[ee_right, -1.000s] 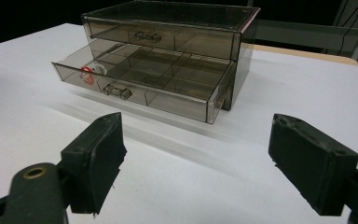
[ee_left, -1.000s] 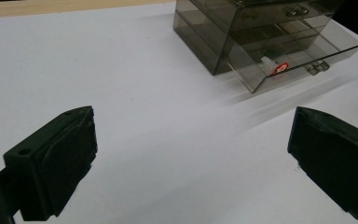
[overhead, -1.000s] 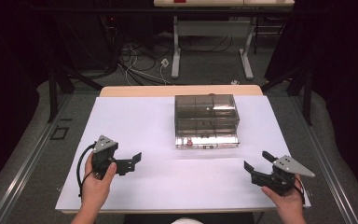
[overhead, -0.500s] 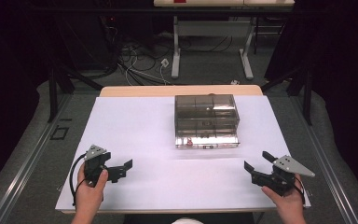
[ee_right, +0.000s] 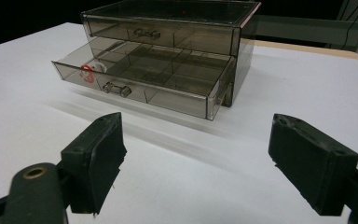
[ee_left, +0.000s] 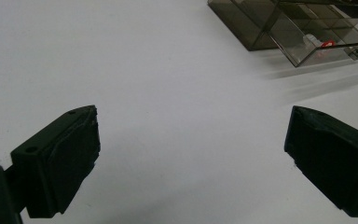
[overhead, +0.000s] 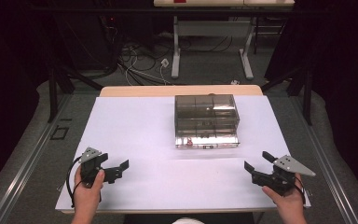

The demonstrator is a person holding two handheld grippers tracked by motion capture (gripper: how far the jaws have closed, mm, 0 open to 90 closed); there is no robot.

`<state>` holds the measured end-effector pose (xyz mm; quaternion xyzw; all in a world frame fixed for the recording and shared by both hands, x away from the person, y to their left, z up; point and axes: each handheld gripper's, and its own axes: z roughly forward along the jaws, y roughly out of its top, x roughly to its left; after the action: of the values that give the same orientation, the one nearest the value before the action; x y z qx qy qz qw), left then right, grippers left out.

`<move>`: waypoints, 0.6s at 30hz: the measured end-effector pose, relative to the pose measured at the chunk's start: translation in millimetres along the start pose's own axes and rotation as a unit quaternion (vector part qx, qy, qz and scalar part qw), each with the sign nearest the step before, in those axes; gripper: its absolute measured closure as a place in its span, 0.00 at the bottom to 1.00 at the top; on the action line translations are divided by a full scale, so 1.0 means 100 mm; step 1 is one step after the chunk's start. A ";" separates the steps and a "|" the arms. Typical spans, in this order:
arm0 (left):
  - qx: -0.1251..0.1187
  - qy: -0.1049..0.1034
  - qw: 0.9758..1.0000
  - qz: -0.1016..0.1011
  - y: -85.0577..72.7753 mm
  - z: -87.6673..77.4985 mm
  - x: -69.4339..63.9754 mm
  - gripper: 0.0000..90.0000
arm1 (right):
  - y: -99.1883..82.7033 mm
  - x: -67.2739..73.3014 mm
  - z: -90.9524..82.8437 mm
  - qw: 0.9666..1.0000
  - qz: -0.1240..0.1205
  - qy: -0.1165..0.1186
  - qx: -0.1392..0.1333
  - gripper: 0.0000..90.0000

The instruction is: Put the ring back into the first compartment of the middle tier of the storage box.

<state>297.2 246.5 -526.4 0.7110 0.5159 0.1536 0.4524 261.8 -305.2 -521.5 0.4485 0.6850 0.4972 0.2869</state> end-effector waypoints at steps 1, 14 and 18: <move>0.002 0.000 1.000 0.000 0.00 0.00 0.01 0.04 | 0.00 0.00 0.00 1.000 0.004 -0.001 0.000 0.20; -0.010 0.011 1.000 0.017 -0.03 0.02 0.05 0.04 | -0.01 -0.01 0.01 1.000 0.010 0.003 0.001 0.20; -0.011 0.011 1.000 0.021 -0.02 0.02 0.05 0.04 | -0.01 -0.01 0.01 1.000 0.010 0.002 0.002 0.20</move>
<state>299.1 249.8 -530.5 0.7150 0.5041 0.1763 0.4513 262.8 -305.8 -523.1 0.4549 0.6818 0.4998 0.2799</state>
